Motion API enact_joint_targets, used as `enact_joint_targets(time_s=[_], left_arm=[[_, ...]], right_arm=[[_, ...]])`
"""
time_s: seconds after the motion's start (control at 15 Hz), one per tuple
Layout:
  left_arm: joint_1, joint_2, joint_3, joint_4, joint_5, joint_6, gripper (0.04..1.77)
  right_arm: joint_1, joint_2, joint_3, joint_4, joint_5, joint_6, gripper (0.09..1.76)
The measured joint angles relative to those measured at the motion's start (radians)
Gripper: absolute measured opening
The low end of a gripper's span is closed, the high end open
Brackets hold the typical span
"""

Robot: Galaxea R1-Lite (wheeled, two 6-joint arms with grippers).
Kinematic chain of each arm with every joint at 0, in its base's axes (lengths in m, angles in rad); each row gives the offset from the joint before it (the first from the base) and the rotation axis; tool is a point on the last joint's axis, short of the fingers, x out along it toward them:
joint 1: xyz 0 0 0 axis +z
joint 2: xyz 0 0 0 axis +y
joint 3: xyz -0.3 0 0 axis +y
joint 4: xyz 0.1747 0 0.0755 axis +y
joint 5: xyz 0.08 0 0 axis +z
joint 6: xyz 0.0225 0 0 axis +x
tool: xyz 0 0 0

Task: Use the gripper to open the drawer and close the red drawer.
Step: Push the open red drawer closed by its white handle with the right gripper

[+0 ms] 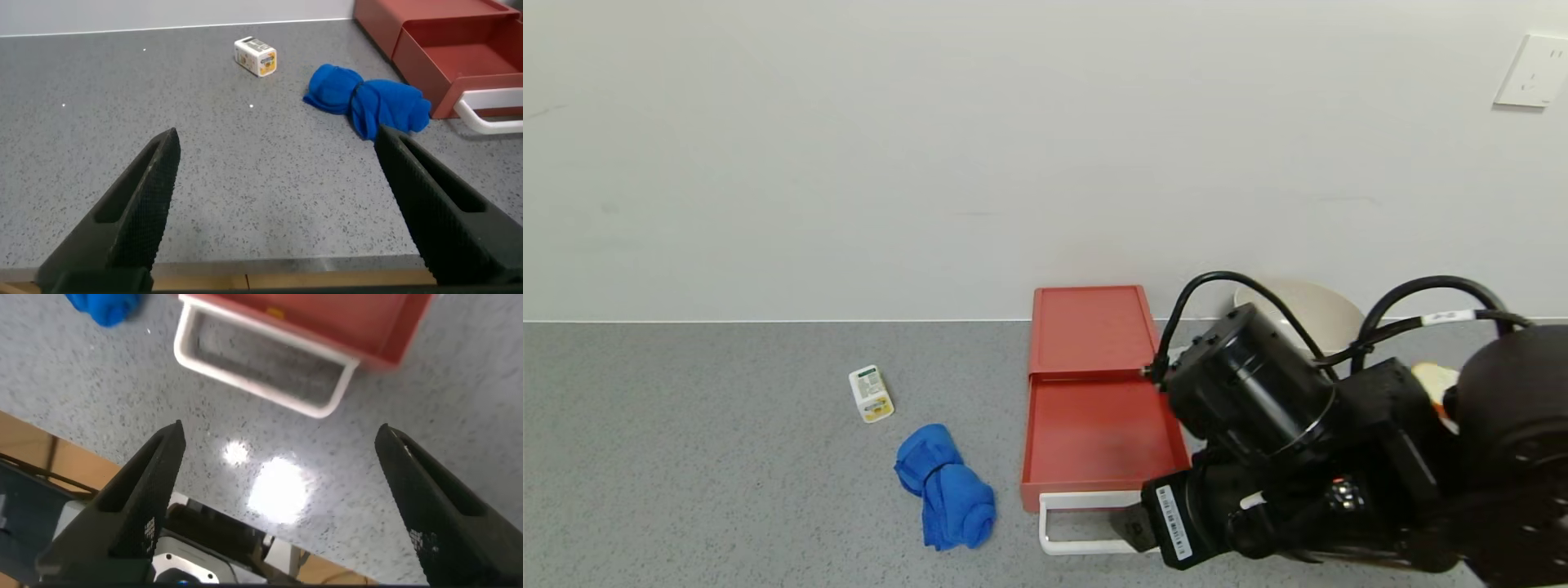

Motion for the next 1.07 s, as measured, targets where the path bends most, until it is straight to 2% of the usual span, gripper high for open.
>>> enact_joint_targets(time_s=[0.27,0.47,1.07], left_arm=[[0.000,0.000,0.000,0.000,-0.001,0.000,1.72],[0.000,0.000,0.000,0.000,0.000,0.000,1.72],[0.000,0.000,0.000,0.000,0.000,0.000,1.72]], right_arm=[[0.018,0.134,-0.111,0.091,-0.001,0.101,1.71],[0.020,0.210,-0.166,0.102,-0.001,0.135,1.71],[0.002,0.350,-0.301,0.102,-0.065,0.158,1.71]])
